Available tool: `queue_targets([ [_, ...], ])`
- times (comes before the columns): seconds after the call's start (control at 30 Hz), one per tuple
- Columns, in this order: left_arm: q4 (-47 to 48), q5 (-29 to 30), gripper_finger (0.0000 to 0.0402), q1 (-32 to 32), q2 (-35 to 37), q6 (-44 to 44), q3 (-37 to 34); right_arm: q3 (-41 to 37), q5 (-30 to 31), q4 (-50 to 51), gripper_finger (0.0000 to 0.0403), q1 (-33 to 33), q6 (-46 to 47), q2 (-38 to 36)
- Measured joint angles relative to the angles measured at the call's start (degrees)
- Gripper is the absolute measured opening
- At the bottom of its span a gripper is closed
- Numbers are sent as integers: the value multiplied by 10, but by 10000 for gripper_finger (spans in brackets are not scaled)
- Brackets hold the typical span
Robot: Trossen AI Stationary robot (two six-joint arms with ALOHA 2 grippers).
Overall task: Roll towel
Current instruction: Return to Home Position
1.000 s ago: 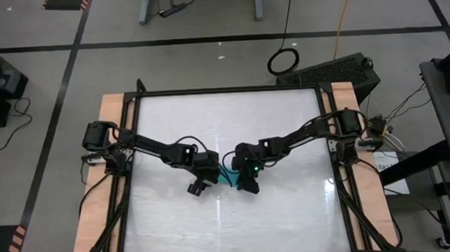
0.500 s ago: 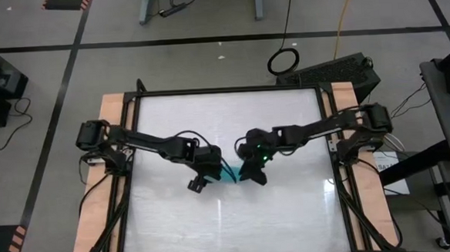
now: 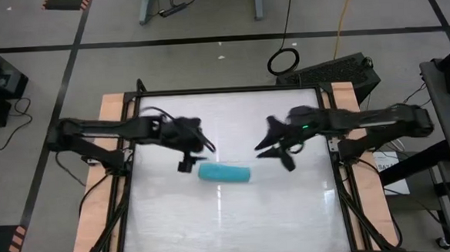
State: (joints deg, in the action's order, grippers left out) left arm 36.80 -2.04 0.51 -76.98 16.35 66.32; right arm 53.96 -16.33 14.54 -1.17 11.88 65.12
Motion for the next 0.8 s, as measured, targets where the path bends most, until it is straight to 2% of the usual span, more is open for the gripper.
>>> queue_targets([
  [0.3, 43, 2, 279, 72, 131, -12, -2, 1, 101, 139, 125, 0, -18, -180],
  [0.4, 49, -3, 279, 99, 176, -27, -22, 1, 125, 172, 125, 0, -14, -228],
  [0.6, 13, -12, 279, 142, 292, -82, -141, 1, 170, 228, 125, 0, -11, -306],
  [0.8, -61, -37, 279, 161, 414, -169, -288, -22, 199, 230, 125, 0, -10, -370],
])
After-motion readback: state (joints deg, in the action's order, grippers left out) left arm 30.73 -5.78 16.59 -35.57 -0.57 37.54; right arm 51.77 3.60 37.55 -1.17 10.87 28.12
